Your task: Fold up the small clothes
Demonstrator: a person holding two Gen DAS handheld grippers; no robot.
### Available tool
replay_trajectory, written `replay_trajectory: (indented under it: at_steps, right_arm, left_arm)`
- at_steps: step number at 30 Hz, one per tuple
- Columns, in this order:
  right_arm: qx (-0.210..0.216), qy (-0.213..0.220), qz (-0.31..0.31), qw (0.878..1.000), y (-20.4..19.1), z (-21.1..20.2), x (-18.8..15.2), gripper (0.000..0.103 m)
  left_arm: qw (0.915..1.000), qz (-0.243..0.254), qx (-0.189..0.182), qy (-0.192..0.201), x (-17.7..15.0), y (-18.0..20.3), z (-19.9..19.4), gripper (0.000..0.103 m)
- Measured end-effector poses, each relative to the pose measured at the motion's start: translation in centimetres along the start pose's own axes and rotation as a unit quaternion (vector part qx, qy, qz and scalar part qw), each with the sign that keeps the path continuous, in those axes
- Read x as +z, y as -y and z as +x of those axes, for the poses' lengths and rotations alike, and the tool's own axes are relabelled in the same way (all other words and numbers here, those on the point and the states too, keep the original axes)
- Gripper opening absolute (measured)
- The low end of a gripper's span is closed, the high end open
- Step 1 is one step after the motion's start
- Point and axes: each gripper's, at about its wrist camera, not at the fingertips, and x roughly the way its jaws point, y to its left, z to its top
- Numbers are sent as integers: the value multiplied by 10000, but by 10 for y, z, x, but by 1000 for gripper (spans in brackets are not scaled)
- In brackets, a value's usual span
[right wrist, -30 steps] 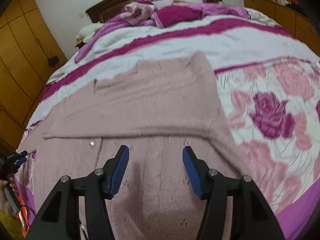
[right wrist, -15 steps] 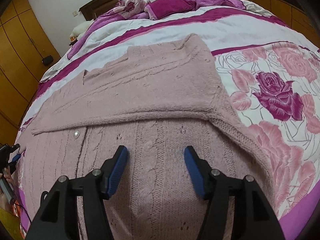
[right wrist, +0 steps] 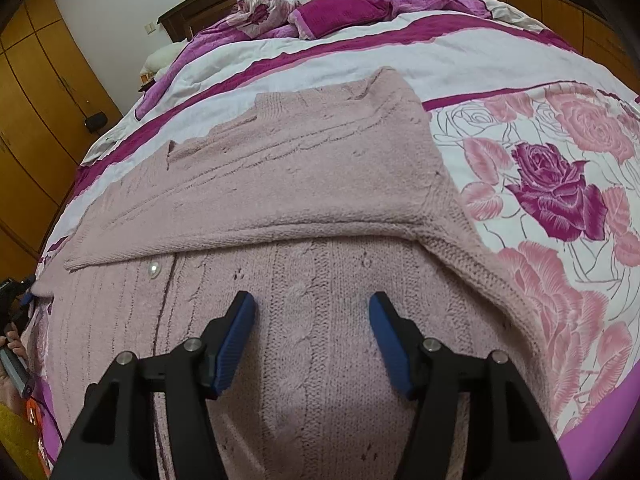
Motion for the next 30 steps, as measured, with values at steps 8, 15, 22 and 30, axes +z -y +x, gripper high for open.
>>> replay_trajectory:
  at_steps: [8,15,22,30]
  right_arm:
    - [84,-13,97,9999,2,-5,1,63]
    - [178,-4,164,9997,6,-6,2,63]
    - [229,16,182,9996,8,-8,2,63]
    - [298,37,190,9994,11,-8,1,63]
  left_arm:
    - [9937,807,-741,250,5,69,-31,0]
    - [9771,1506,-1491,213,-16,142,-47,0]
    - [9597,1988,-1957,-350,-61,201,-26,0]
    - [9466,2428,-1572,-1424,-128,220,36,0]
